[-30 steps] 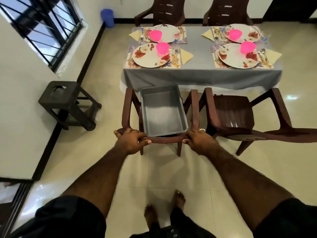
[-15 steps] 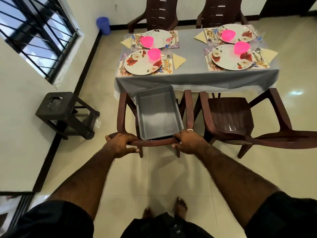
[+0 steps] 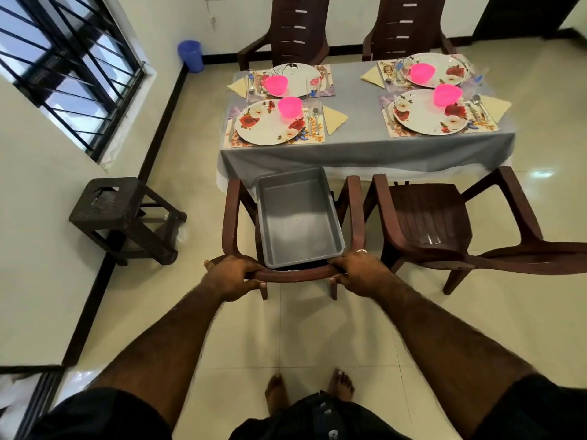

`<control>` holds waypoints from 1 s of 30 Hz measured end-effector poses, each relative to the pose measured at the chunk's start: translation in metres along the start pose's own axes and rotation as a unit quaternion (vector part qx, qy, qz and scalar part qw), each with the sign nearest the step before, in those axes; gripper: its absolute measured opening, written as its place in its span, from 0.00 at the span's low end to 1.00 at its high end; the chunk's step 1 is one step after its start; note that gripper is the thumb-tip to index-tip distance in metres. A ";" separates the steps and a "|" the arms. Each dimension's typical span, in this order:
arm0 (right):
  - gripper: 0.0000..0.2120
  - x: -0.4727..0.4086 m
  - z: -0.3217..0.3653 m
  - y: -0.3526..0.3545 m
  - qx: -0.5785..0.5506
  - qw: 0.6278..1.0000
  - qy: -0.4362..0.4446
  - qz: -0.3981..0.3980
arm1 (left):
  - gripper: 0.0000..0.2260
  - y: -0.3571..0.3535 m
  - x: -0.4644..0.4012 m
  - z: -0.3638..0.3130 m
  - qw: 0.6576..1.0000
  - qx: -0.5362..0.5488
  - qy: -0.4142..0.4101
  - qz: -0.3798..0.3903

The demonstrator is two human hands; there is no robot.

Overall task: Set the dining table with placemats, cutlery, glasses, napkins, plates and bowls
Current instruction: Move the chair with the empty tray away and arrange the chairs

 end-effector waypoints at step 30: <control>0.21 -0.021 0.010 0.013 -0.054 0.996 -0.062 0.024 | 0.22 0.008 -0.036 0.015 0.996 0.028 0.057 0.055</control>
Point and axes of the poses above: each hand's wrist, its own x-axis away from the middle knuckle, its own y-axis out of the back of the hand, z = x × y, the point moved 5 cm from there along -x, towards the middle knuckle, and after that the axes turned 4 degrees about -x, right-handed, at the moved point
